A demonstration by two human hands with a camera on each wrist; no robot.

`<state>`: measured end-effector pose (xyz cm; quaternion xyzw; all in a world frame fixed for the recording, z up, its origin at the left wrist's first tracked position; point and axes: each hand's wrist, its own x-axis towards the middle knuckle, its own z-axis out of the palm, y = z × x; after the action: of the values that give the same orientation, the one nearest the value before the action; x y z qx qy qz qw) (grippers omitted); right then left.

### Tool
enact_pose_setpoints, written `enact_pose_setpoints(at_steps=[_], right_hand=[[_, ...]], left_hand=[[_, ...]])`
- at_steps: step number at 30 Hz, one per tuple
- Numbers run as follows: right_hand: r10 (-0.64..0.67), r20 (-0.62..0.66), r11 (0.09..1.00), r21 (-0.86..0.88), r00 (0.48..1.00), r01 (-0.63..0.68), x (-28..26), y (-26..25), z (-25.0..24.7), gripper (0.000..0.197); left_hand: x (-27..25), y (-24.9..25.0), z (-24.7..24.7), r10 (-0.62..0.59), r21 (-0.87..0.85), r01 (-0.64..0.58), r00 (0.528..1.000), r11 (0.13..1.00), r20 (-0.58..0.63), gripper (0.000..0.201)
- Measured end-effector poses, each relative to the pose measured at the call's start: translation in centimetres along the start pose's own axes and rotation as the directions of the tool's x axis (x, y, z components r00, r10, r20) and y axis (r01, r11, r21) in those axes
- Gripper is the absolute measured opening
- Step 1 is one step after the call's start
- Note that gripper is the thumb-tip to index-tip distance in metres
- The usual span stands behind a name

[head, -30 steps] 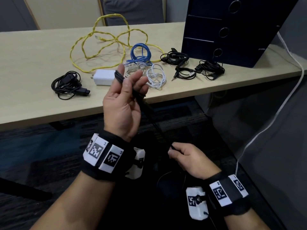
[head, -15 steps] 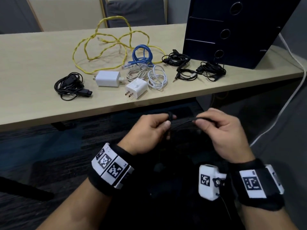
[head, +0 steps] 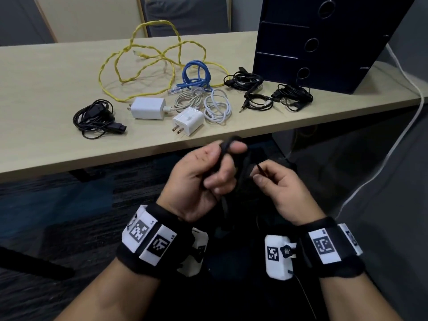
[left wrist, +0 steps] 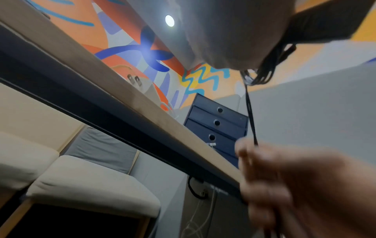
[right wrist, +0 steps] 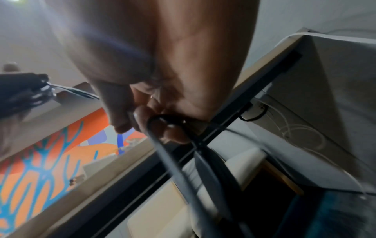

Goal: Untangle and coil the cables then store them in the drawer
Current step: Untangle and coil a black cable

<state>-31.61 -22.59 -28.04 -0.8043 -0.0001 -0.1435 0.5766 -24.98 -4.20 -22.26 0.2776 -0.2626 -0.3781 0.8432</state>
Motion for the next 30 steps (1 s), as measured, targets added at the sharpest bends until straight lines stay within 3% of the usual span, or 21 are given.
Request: enact_pose_setpoints(at_steps=[6,12,14,16,20,26,30], right_hand=[[0.192,0.083,0.975,-0.129,0.978,-0.18,-1.7,3.6,0.1,0.02],[0.367,0.233,0.911,-0.285,0.901,-0.297,-2.6,6.4,2.1,0.022],[0.397,0.229,0.915,-0.17,0.889,-0.365,-3.1,7.1,2.4,0.021],[0.417,0.155,0.894,0.105,0.895,-0.435,-3.4,7.2,2.4,0.023],[0.514,0.025,0.746,0.481,0.858,-0.461,-3.0,6.4,1.7,0.03],[0.568,-0.024,0.702,0.535,0.823,-0.469,-2.6,6.6,0.4,0.035],[0.584,-0.201,0.757,0.484,0.787,-0.438,-2.2,6.6,-0.3,0.031]], left_hand=[[0.8,2.6,0.8,0.241,0.044,-0.238,0.942,0.97,-0.233,0.033],[1.1,2.4,1.1,0.298,0.027,-0.308,0.888,0.951,-0.35,0.035],[1.0,2.8,1.0,0.305,0.023,-0.318,0.883,0.948,-0.358,0.035],[0.9,3.3,0.8,0.316,0.023,-0.33,0.88,0.944,-0.355,0.035],[0.8,3.8,0.5,0.327,0.006,-0.346,0.878,0.938,-0.349,0.034],[0.8,4.2,-0.2,0.359,0.021,-0.377,0.864,0.926,-0.354,0.032],[0.5,3.7,-1.0,0.364,0.075,-0.362,0.86,0.929,-0.357,0.031]])
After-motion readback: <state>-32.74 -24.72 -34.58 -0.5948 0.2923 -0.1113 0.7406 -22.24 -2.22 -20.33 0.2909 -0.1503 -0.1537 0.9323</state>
